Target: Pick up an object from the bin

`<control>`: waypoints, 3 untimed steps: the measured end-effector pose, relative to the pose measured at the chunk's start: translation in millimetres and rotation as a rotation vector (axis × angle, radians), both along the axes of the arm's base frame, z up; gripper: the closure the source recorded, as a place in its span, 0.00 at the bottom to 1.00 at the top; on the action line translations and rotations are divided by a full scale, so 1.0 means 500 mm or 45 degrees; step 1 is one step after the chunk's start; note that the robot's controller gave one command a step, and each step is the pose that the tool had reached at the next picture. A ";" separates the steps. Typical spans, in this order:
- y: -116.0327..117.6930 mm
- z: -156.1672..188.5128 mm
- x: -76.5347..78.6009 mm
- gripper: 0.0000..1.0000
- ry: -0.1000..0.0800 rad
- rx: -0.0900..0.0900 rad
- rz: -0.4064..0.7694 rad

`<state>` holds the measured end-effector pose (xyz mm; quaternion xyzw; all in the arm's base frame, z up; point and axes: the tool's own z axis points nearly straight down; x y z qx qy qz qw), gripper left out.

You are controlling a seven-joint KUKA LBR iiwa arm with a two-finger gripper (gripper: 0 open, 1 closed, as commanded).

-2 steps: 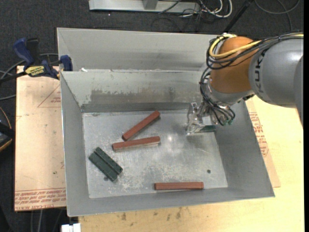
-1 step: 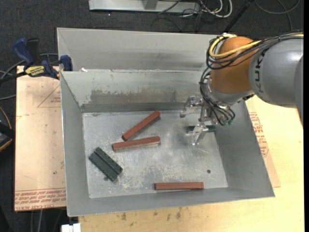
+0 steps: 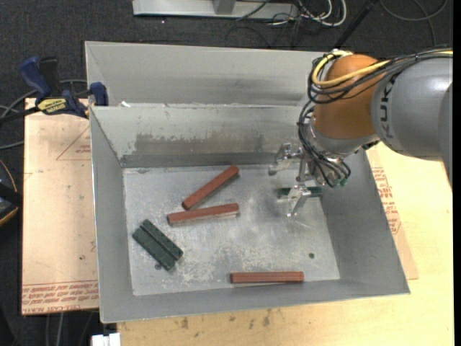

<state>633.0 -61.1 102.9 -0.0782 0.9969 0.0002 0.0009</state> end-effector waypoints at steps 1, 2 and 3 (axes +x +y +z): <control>-0.136 -0.052 0.010 1.00 -0.016 -0.003 0.122; -0.136 -0.052 0.010 1.00 -0.016 -0.003 0.122; -0.128 0.289 0.015 1.00 -0.013 -0.004 0.175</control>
Offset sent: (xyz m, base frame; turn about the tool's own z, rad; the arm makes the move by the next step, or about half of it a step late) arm 0.0000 0.0000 0.0000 0.0000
